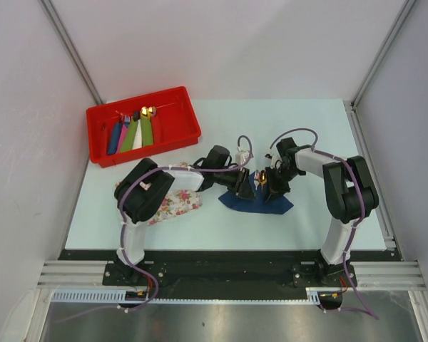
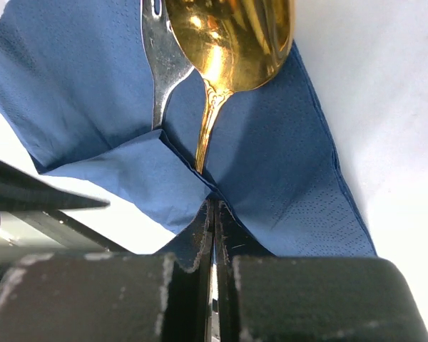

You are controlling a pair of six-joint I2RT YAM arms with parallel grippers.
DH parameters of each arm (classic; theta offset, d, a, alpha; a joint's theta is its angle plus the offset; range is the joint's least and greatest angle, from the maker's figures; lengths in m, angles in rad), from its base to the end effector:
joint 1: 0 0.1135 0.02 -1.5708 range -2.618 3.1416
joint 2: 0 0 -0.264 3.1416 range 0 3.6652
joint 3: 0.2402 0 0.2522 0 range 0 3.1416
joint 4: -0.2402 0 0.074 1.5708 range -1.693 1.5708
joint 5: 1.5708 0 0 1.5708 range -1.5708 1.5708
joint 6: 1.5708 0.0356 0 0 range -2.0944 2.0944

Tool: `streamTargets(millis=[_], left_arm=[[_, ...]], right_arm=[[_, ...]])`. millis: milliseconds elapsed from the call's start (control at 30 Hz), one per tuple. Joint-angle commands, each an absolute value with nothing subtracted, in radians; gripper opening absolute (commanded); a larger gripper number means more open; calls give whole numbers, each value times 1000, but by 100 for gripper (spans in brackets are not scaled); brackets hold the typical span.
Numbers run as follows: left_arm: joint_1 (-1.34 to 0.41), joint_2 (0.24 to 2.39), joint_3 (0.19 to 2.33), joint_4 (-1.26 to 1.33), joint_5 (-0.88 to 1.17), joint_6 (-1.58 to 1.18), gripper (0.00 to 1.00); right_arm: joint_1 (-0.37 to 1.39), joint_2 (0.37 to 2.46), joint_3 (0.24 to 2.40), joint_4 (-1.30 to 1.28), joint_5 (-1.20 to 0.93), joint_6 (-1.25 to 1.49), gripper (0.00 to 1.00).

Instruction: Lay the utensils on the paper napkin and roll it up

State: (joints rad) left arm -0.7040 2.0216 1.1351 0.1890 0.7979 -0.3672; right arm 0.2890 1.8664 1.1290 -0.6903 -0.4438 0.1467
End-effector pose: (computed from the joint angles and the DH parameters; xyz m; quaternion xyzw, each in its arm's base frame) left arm 0.2976 -0.2862 0.1357 0.3019 0.7957 -0.5016 0.1555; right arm 0.3155 0.1098 0.1407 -0.0849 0.9694 0.2294 0.0206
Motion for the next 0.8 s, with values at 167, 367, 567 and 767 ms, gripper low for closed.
streamTargets(millis=[167, 367, 567, 767], left_arm=[[-701, 2104, 1097, 710, 957, -775, 34], [-701, 2192, 1146, 689, 933, -822, 29], [-699, 2220, 1161, 628, 897, -790, 24], [-689, 2243, 1178, 529, 853, -759, 19]], right_arm=[[262, 1885, 1101, -623, -428, 130, 0], [256, 1887, 1108, -618, -448, 132, 0], [256, 1875, 1108, -627, -459, 127, 0], [245, 1849, 1132, -663, -497, 121, 8]])
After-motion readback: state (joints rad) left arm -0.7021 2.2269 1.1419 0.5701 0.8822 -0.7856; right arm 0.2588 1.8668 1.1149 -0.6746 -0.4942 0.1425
